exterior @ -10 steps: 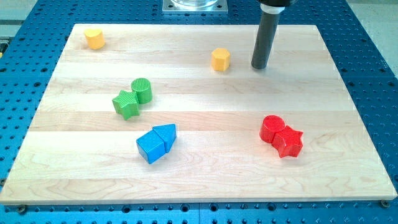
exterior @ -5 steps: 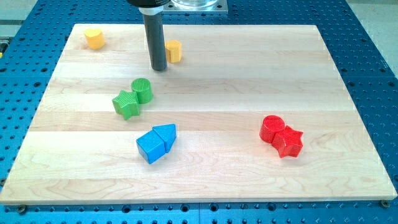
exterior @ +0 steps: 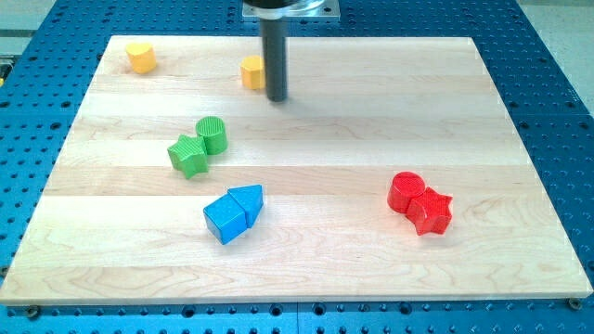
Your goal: Bring the hexagon close to the right side of the heart
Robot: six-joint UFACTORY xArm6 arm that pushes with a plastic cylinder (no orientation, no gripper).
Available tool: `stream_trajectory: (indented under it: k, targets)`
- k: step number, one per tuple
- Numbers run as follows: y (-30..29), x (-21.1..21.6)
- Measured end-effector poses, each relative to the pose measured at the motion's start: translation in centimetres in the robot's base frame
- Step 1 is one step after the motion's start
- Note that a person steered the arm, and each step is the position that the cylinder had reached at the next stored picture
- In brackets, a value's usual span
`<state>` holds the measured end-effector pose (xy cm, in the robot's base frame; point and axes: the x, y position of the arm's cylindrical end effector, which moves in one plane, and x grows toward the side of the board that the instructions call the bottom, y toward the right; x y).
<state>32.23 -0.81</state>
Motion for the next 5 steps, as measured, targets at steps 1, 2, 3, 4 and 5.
stream_trajectory:
  k: [1,2,3,4,5]
  targets:
    - [-4.7,-2.3]
    - [-11.9,-2.8]
    - [-6.9,-3.2]
    - [-7.0,-4.4]
    - [-8.6,-4.8]
